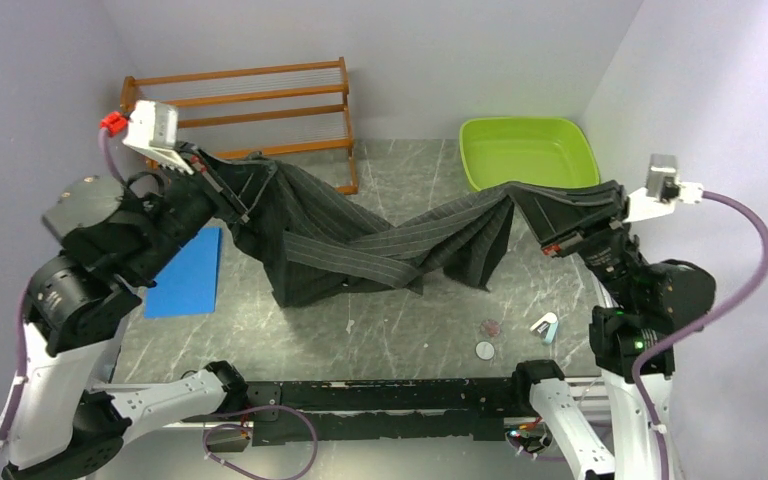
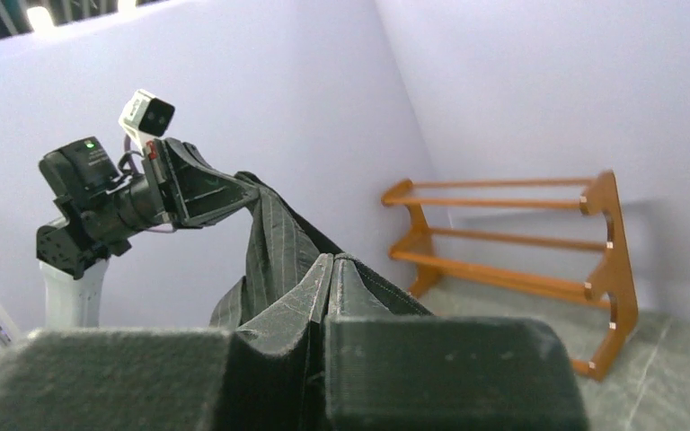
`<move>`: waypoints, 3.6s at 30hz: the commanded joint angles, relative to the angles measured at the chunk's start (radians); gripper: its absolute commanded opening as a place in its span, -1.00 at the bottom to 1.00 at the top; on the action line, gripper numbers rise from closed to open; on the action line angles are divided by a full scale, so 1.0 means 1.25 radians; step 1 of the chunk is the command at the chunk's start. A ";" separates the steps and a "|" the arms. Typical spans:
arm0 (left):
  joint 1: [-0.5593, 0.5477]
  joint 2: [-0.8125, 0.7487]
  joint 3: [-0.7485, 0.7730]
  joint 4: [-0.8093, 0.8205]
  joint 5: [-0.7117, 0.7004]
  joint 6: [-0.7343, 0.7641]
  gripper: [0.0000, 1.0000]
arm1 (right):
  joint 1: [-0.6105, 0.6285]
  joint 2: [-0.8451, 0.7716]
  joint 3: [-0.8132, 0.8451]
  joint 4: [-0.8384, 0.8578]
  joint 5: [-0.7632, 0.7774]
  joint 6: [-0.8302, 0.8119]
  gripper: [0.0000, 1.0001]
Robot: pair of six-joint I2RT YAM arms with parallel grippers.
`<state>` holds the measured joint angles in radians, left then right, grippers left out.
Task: Pin the brooch onto the clothing
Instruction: Flatten out the clothes at the center of the board.
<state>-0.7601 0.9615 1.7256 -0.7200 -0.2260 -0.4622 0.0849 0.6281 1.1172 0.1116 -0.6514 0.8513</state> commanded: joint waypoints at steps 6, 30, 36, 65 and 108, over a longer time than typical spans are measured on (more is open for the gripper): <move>-0.001 0.066 0.221 0.045 0.273 -0.007 -0.95 | 0.000 -0.042 0.110 0.090 0.068 0.029 -1.00; 0.000 0.094 -0.013 -0.161 -0.258 0.029 -0.95 | -0.001 0.060 -0.065 -0.021 0.101 0.003 -1.00; 0.081 0.182 -0.110 -0.114 -0.256 0.022 -0.95 | 0.000 0.165 -0.058 -0.087 0.123 -0.037 -1.00; 0.474 0.529 0.027 0.028 0.165 0.004 0.88 | -0.002 0.836 0.255 -0.087 0.069 -0.163 0.66; 0.787 0.218 -0.811 0.171 0.230 -0.251 -0.94 | -0.008 0.641 -0.454 -0.164 0.169 -0.275 -0.18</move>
<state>0.2195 1.2537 0.6415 -0.5167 0.0845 -0.7815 0.0738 1.3975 0.5316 -0.1074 -0.4576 0.5186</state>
